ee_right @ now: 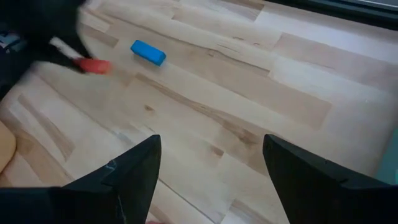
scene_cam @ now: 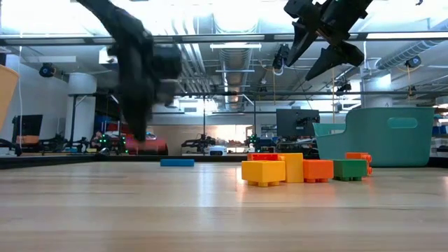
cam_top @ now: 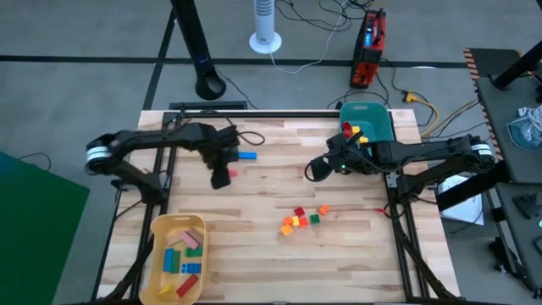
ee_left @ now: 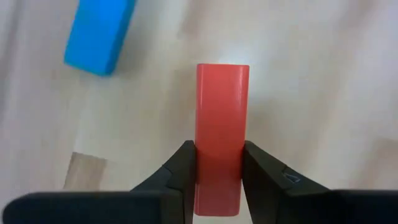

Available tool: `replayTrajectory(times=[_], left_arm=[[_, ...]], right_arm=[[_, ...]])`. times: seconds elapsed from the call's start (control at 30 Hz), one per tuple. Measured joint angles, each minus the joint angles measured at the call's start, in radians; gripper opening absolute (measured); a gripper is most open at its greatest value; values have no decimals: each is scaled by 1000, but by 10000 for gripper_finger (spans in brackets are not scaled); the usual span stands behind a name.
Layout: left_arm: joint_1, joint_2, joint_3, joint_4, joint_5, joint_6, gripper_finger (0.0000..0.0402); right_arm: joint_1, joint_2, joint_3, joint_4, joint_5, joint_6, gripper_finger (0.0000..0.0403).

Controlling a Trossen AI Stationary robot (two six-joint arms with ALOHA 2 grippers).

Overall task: Sort blocks
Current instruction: Put the orange rectangular block into the yellow bin

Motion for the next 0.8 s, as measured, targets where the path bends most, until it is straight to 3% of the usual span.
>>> replayTrajectory(times=[0.1, 0.27, 0.47, 0.63, 0.73, 0.8], left_arm=[[-56, -110, 53, -180, 61, -26, 80], [-220, -278, 176, -460, 88, -210, 80], [-571, -411, 244, -531, 81, -577, 80], [-937, -435, 241, -530, -62, -929, 91], [-1114, -424, 242, -533, -215, -1147, 140], [-1180, -408, 242, -532, -261, -1238, 179]], right_arm=[[0, 0, -3, 0, 0, -2, 274], [0, 0, -4, 1, 0, -6, 278], [0, 0, -5, 1, -23, -8, 268], [0, 0, -6, 2, -66, -2, 263], [0, 0, -6, 6, -100, -1, 265], [0, 0, -6, 7, -115, -1, 269]])
